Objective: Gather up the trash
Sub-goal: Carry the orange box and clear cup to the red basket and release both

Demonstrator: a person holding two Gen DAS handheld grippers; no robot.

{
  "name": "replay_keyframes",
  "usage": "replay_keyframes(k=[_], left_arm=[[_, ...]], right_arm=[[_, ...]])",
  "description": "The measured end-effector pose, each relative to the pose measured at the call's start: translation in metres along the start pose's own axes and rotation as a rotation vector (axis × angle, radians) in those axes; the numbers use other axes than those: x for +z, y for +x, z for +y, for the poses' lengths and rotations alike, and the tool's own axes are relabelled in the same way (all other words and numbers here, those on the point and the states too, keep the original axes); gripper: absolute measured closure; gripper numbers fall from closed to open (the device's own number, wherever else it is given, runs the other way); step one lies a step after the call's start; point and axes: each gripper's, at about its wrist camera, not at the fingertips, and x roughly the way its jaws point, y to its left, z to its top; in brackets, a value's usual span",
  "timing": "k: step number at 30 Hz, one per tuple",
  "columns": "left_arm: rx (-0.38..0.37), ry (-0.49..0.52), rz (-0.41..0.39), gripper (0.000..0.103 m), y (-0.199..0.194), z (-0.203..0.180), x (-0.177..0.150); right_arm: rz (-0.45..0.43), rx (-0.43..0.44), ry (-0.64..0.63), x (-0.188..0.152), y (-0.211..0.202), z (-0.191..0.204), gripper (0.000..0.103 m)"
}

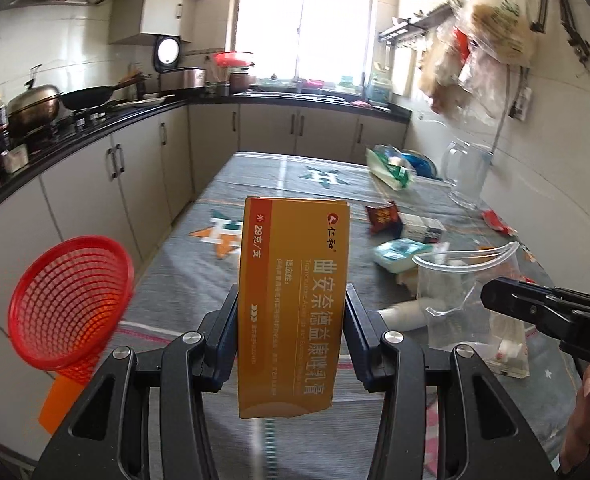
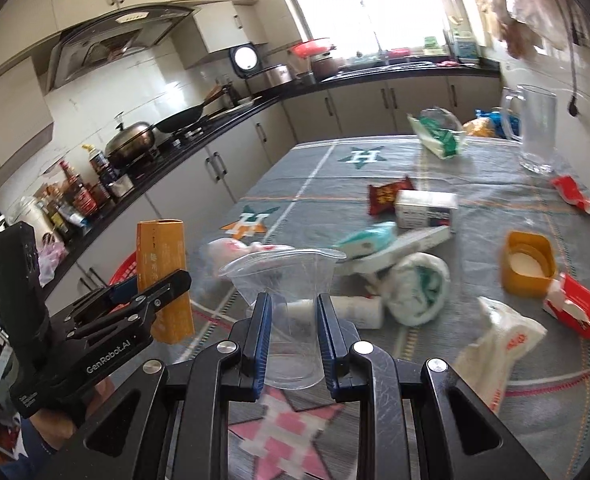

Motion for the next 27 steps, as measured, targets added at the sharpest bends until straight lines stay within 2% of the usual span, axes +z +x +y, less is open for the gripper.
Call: replay_keyframes(k=[10, 15, 23, 27], left_arm=[[0.094, -0.107, -0.036, 0.057, -0.015, 0.073, 0.007], [0.174, -0.156, -0.049, 0.057, -0.025, 0.123, 0.006], [0.272, -0.254, -0.013, 0.057, -0.022, 0.201, -0.002], [0.294, -0.293, 0.011, 0.057, -0.012, 0.228, -0.006]], right_arm=[[0.040, 0.092, -0.070, 0.024, 0.037, 0.058, 0.078], [0.073, 0.144, -0.106, 0.033, 0.061, 0.090, 0.078], [0.139, 0.222, -0.157, 0.047, 0.113, 0.152, 0.078], [0.178, 0.257, -0.160, 0.054, 0.145, 0.176, 0.078]])
